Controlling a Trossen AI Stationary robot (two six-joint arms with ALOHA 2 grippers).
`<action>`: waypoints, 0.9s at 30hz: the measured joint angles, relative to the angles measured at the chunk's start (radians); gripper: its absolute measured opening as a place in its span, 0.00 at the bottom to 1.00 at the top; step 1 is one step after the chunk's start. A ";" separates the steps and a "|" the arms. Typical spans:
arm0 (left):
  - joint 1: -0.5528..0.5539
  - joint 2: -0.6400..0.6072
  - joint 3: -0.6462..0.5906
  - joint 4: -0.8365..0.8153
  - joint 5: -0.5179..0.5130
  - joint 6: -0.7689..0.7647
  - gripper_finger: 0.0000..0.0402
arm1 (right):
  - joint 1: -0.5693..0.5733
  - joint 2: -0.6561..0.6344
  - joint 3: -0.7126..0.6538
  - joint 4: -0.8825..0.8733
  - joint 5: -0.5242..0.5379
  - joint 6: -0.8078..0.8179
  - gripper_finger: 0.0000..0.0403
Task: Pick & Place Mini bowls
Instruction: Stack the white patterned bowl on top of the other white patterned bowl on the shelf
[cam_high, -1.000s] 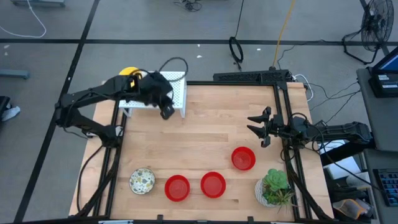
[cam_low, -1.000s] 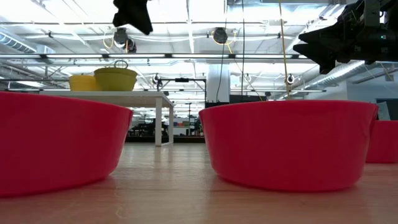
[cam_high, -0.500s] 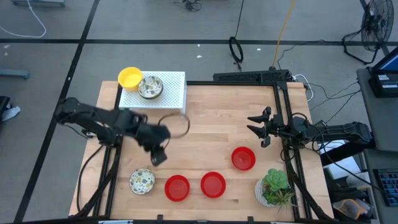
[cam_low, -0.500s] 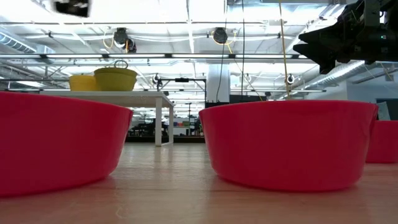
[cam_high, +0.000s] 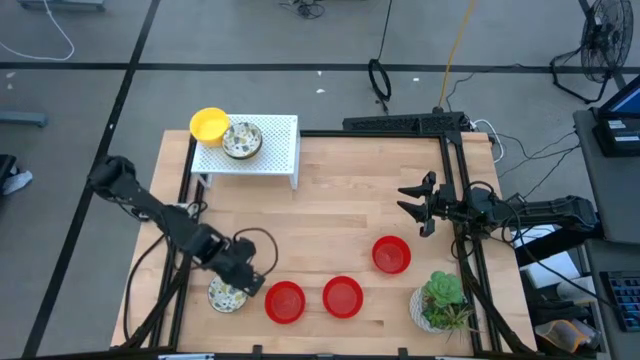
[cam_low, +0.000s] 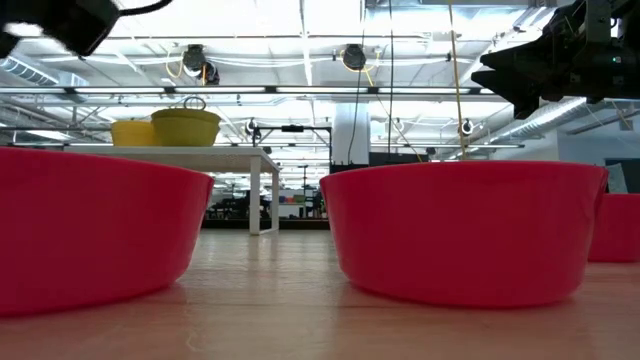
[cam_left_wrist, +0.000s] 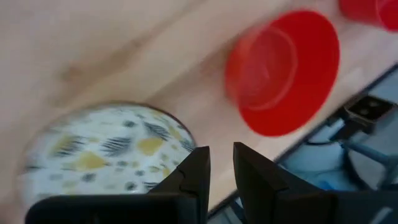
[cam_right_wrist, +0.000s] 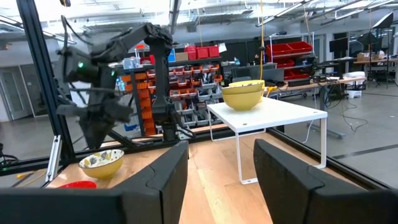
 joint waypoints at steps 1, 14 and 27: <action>-0.014 0.007 -0.021 0.045 0.000 -0.016 0.18 | 0.000 0.000 0.000 0.000 0.000 0.000 0.42; -0.075 0.072 -0.071 0.074 -0.005 -0.070 0.18 | 0.000 0.000 0.000 0.000 0.000 0.000 0.42; -0.066 0.072 -0.071 0.037 -0.027 -0.078 0.18 | 0.000 0.000 0.000 0.000 0.000 0.000 0.42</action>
